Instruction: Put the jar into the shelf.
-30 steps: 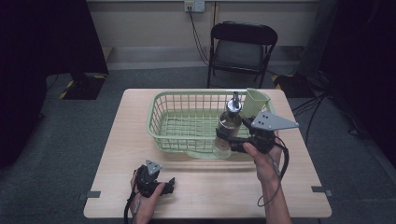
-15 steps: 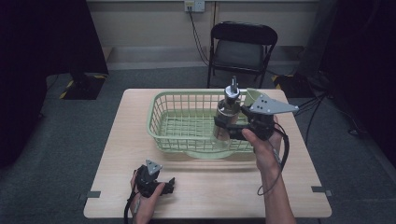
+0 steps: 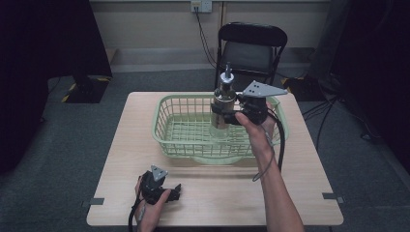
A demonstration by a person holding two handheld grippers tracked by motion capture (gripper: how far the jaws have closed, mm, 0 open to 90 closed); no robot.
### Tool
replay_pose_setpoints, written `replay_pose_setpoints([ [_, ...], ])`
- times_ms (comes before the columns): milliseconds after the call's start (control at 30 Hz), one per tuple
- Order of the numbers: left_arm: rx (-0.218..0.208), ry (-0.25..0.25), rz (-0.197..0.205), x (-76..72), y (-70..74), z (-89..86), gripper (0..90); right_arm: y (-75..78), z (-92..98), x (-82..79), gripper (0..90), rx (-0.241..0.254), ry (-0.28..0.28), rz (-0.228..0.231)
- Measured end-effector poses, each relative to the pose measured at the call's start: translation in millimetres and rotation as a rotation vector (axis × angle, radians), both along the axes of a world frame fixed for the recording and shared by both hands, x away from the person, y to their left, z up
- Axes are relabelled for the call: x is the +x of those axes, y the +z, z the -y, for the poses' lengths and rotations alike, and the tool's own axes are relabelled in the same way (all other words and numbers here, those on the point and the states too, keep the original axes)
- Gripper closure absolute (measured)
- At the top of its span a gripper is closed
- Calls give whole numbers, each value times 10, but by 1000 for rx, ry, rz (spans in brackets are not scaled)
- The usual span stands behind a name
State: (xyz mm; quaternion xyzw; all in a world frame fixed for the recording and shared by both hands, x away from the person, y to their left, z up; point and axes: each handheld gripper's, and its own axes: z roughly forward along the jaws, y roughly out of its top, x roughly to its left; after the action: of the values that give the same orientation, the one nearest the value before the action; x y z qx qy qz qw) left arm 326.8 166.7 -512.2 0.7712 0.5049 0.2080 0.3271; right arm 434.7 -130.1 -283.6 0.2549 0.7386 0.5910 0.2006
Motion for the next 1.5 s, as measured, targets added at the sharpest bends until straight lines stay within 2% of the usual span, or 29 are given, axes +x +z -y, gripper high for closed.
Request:
replay_pose_setpoints([
  [300,0,0,0,0,0,0,3,-228,-166,352,351,-43,-12,-56],
  [500,0,1,1,0,-1,1,3,-364,-208,535,351,-72,-33,-82],
  [767,0,0,0,0,0,0,3,-551,-220,658,351,-88,-45,-124],
  [933,0,0,0,0,0,0,3,-667,-246,729,351,-145,-60,-144],
  [1133,1,0,-1,0,1,0,3,-785,-280,812,351,-150,-63,-182],
  [1500,0,0,0,0,0,0,3,-851,-352,940,351,-196,-70,-230],
])
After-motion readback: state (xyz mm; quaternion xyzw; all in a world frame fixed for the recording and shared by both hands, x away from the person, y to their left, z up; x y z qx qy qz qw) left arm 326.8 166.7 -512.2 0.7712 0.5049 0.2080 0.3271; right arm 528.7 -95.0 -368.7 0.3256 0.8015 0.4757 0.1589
